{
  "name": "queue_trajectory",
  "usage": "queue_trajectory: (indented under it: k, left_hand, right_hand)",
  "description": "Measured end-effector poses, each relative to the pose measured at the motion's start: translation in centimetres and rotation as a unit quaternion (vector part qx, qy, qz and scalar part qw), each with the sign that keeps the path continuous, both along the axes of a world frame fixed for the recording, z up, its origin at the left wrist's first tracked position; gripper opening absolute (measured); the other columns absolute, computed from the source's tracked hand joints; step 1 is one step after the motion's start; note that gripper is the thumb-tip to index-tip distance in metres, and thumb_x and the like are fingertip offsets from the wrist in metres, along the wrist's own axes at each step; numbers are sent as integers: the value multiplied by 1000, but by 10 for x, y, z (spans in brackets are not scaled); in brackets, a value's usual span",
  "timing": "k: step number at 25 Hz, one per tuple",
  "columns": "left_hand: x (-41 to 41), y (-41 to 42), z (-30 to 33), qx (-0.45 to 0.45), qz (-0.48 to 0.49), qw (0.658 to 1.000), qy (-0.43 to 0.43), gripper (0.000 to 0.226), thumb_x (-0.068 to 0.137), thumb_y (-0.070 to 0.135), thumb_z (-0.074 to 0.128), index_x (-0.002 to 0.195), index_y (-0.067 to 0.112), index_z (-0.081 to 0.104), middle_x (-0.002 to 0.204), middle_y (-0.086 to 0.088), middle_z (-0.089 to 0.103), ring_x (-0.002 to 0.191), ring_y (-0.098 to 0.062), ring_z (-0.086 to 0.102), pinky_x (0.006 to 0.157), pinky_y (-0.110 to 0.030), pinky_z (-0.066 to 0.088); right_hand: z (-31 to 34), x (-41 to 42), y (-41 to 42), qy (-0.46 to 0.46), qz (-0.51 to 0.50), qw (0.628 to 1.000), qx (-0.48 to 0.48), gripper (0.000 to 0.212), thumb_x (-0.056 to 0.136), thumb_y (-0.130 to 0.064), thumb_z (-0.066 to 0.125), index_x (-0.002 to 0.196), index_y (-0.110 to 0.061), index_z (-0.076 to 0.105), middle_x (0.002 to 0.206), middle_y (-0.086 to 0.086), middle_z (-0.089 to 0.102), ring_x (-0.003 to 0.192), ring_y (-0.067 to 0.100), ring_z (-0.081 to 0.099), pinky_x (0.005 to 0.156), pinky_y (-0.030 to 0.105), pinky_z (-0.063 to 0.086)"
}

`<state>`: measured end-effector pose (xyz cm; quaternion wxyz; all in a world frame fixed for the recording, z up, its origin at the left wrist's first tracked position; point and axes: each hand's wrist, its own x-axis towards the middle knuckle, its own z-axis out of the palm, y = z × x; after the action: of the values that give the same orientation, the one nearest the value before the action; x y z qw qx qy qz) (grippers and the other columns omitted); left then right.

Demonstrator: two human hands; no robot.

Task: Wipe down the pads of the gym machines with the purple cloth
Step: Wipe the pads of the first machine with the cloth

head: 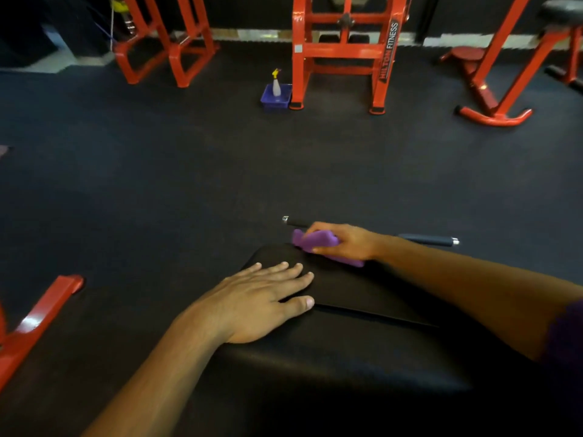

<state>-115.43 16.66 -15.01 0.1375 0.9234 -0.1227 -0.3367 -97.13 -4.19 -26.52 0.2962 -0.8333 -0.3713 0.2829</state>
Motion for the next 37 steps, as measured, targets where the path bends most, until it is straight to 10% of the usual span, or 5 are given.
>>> queue_trajectory:
  k: [11,27,33,37]
  left_hand:
    - [-2,0,-1,-1,-18,1000,-7,59,106,63,18,161,45,10,169,23,0,154,3,-4,129,-35,0]
    - [-2,-2,3,-2,-14,1000,-14,60,107,63,22,163,43,14,170,20,4,156,0,-1,129,-41,0]
    - [0,0,8,-7,2,1000,16,58,105,65,27,160,50,17,170,23,5,155,-1,0,129,-41,2]
    - [3,-27,18,21,14,1000,8,71,93,81,30,155,46,32,165,15,27,150,-14,32,118,-43,30]
  right_hand:
    - [34,-29,-278,5,-207,944,-255,17,99,-34,64,111,-44,58,116,-13,65,114,14,61,92,28,46]
    - [7,-19,102,-13,-38,998,-51,22,97,-47,58,117,-38,59,124,-6,63,114,16,60,105,46,46]
    - [50,-22,57,-16,-23,1000,-10,30,99,-40,59,129,-37,52,128,-1,59,114,19,58,98,44,49]
    - [94,-46,-54,-69,-45,996,-18,29,98,-36,64,125,-34,56,121,-8,64,106,13,61,93,30,49]
